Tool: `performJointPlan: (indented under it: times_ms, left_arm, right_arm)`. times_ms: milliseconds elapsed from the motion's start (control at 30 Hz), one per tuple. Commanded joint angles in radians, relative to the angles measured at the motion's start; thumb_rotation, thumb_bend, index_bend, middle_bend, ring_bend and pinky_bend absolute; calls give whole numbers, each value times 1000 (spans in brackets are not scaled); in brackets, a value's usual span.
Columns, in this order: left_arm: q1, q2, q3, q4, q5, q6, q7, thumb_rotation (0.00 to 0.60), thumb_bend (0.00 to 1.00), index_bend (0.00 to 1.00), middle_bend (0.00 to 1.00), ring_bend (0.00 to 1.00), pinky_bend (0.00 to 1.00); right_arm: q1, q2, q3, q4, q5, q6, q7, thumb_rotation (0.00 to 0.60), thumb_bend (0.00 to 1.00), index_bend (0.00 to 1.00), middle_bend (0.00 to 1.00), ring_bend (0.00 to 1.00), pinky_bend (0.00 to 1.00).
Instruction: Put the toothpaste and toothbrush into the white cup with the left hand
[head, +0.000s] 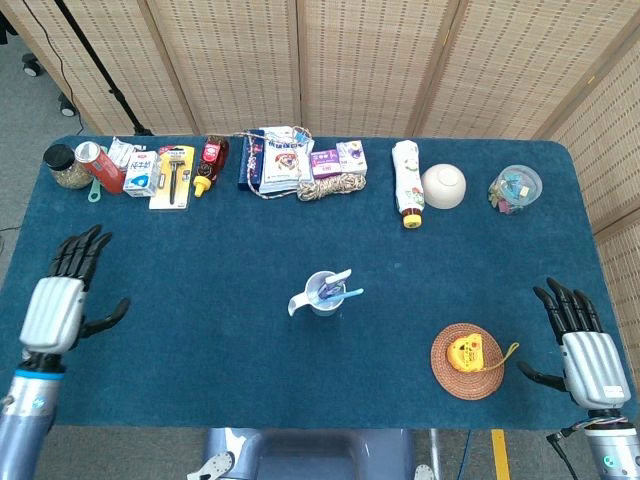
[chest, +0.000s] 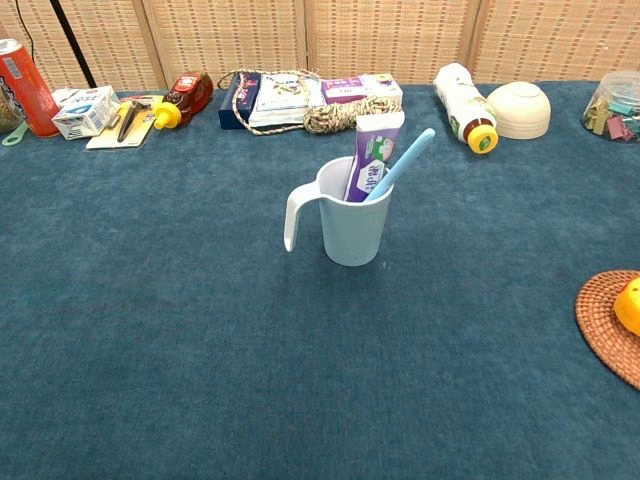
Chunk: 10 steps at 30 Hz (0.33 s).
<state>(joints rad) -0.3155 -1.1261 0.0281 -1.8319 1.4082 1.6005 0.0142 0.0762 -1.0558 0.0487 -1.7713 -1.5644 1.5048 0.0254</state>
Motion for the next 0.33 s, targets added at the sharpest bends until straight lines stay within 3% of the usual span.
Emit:
performJointPlan:
  times_ms: [33, 200, 333]
  left_arm:
    - [123, 30, 84, 112, 55, 81, -114, 600, 214, 0, 0, 0, 0]
    - [242, 44, 132, 168, 31, 115, -178, 600, 212, 0, 0, 0, 0]
    - [263, 63, 127, 145, 22, 98, -149, 600, 212, 0, 0, 0, 0]
  right_arm:
    - [-1, 0, -1, -1, -2, 3, -2, 600, 0, 0, 0, 0, 0]
    - [-8, -2, -3, -1, -17, 19, -10, 600, 0, 0, 0, 0, 0]
    - [-14, -3, -5, -3, -24, 30, -13, 600, 0, 0, 0, 0, 0]
